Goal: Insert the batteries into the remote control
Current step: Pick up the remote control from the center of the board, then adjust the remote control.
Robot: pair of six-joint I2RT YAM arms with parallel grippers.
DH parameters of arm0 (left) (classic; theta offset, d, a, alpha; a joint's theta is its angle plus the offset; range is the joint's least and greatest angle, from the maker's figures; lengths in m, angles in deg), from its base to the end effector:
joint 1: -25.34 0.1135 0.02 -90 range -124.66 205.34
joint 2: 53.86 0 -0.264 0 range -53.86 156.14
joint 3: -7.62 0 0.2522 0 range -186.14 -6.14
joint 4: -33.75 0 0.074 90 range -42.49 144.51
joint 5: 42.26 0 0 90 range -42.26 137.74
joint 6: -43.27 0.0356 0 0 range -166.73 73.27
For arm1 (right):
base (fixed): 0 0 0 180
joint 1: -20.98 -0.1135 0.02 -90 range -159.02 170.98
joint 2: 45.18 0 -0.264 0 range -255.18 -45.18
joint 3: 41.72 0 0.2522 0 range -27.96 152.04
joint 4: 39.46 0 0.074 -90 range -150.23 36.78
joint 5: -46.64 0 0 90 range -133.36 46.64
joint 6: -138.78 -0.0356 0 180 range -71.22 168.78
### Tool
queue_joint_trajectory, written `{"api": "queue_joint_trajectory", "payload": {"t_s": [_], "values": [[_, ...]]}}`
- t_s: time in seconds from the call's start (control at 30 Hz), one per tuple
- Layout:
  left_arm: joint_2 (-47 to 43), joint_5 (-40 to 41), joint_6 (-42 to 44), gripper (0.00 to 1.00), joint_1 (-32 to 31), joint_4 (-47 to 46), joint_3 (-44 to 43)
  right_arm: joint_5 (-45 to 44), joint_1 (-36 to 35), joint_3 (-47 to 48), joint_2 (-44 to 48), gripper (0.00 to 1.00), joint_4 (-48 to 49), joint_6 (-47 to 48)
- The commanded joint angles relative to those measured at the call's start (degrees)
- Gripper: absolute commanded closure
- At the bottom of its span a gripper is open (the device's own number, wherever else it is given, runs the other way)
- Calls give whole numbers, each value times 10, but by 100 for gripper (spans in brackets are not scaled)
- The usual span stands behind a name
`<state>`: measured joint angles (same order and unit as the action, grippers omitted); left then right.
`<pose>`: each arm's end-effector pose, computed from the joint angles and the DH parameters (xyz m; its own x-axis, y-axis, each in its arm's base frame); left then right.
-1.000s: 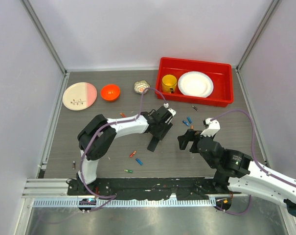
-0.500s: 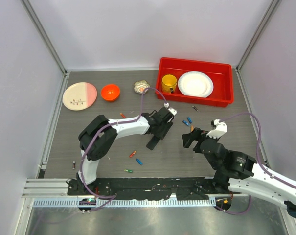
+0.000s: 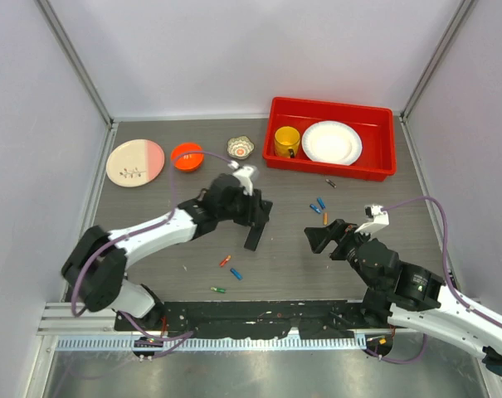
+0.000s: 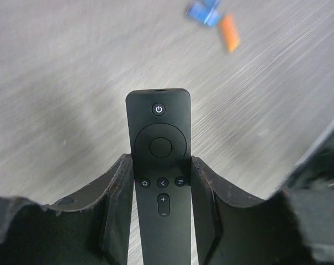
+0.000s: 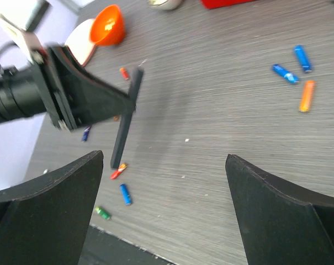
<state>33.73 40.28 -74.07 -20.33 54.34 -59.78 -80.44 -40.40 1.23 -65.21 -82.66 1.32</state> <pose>0.2262 -0.2381 0.2188 -0.7627 0.1291 -0.6337 0.4815 0.7676 -0.4231 0.0669 0.0778 0.2666 -0.4286 0.4416 -0.7882 -0.1680 0.8182 0.5498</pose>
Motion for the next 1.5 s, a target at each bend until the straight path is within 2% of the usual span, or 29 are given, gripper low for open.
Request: {"api": "queue_joint_trajectory", "payload": {"t_s": [0.0, 0.03, 0.13, 0.2, 0.23, 0.37, 0.53, 0.63, 0.9, 1.33, 1.47], "values": [[-107, -127, -137, 100, 46, -278, 93, 90, -1, -7, -20, 2, 107, 40], [-135, -146, -184, 100, 51, -317, 113, 103, -1, -7, -28, 2, 118, 43], [-165, -165, -255, 100, 74, -511, 182, 147, -1, 1, -71, 2, 161, 48], [-170, -177, -316, 100, 88, -577, 217, 173, -1, 10, -105, 2, 192, 54], [-171, -179, -333, 100, 91, -642, 228, 182, -1, 13, -112, 2, 204, 59], [-168, -176, -428, 100, 113, -785, 277, 218, 0, 24, -140, 2, 256, 70], [-144, -171, -486, 100, 123, -918, 299, 282, 12, 32, -176, 2, 323, 56], [-125, -176, -507, 100, 124, -954, 301, 321, 27, 24, -186, 2, 378, 30], [-143, -185, -502, 100, 124, -954, 304, 458, 129, -12, -225, 3, 501, -46], [-151, -200, -513, 100, 124, -951, 285, 535, 134, -1, -324, 6, 585, -58], [-147, -200, -514, 100, 124, -950, 282, 549, 135, -1, -340, 15, 594, -59]]}}
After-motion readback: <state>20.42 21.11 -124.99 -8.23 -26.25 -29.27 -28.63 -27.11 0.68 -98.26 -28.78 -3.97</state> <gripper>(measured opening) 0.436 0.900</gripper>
